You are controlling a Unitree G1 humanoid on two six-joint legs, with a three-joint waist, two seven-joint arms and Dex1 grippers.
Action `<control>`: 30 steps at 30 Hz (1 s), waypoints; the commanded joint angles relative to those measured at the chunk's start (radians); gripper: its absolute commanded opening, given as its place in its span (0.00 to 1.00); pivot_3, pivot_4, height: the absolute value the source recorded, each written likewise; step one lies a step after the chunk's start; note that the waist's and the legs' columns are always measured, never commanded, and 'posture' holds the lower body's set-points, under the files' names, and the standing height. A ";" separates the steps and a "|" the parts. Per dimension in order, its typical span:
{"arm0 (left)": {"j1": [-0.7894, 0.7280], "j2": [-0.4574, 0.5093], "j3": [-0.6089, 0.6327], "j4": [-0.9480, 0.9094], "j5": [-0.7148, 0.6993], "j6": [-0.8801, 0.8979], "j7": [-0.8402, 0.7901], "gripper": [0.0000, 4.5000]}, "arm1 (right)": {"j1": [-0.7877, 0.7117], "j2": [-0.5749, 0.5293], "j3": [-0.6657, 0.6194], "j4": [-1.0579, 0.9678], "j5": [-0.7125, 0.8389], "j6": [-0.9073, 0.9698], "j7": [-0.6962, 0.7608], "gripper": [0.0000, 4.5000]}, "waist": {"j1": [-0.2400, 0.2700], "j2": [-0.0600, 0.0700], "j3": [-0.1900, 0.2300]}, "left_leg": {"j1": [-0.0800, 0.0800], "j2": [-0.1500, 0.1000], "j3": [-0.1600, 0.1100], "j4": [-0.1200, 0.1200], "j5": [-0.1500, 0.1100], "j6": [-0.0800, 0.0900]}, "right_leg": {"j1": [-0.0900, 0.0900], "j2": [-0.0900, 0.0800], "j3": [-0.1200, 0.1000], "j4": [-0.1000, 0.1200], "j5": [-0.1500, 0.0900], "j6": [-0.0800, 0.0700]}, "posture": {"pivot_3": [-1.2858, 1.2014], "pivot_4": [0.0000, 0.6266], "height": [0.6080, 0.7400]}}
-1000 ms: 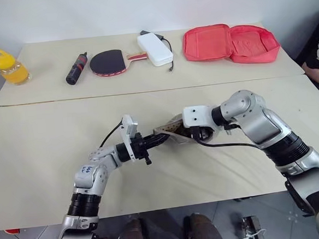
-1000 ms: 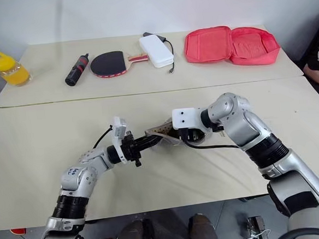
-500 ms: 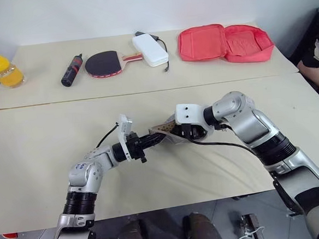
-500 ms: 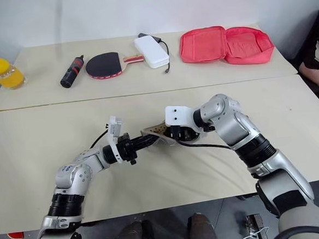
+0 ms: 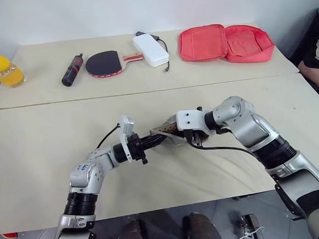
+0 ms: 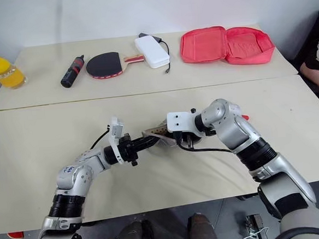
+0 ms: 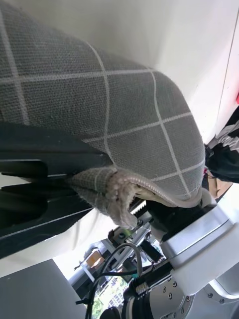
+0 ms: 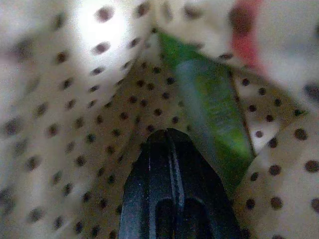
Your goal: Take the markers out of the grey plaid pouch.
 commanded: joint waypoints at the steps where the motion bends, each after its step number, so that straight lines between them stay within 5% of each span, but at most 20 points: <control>1: -0.003 0.003 0.012 -0.017 -0.008 0.007 0.001 0.00 | 0.019 -0.059 -0.029 -0.122 0.059 0.075 0.089 0.01 | 0.003 0.000 0.000 | 0.000 0.000 0.000 0.000 0.000 0.000 | 0.000 0.000 0.000 0.000 0.000 0.000 | 0.52 0.24 1.00; 14: -0.047 -0.020 0.082 -0.134 -0.272 0.322 0.013 0.00 | -0.029 -0.204 -0.133 -0.319 0.288 0.279 0.229 0.01 | 0.021 0.000 0.000 | -0.001 0.000 0.000 -0.002 0.000 0.000 | -0.001 0.000 0.000 -0.003 0.000 0.000 | 0.52 0.24 1.00; 16: -0.054 -0.010 0.080 -0.109 -0.237 0.300 0.025 0.00 | -0.027 -0.208 -0.131 -0.328 0.301 0.287 0.215 0.01 | 0.023 0.000 0.000 | -0.001 0.000 -0.001 -0.002 0.000 0.000 | 0.000 0.000 0.000 -0.004 0.000 0.000 | 0.52 0.24 1.00; 20: -0.028 0.077 -0.075 -0.029 0.057 0.057 0.023 0.00 | 0.011 -0.186 -0.064 -0.280 0.214 0.176 0.119 0.01 | 0.021 0.000 0.000 | 0.000 0.000 0.000 -0.002 0.000 0.000 | 0.000 0.001 0.000 -0.004 0.000 0.000 | 0.52 0.24 1.00; 24: -0.017 0.083 -0.103 0.032 0.114 -0.033 0.006 0.00 | 0.017 -0.155 -0.028 -0.255 0.179 0.147 0.079 0.01 | 0.020 0.000 0.000 | -0.001 0.000 0.001 -0.001 0.000 0.000 | 0.000 0.000 0.000 -0.005 0.000 0.000 | 0.52 0.24 1.00; 30: -0.030 0.027 -0.085 0.057 0.097 -0.097 0.002 0.00 | -0.018 -0.113 -0.045 -0.204 0.174 0.133 0.036 0.36 | 0.021 0.000 0.000 | -0.001 0.000 0.001 0.000 0.000 0.000 | 0.000 0.000 0.000 -0.003 0.000 0.000 | 0.52 0.24 1.00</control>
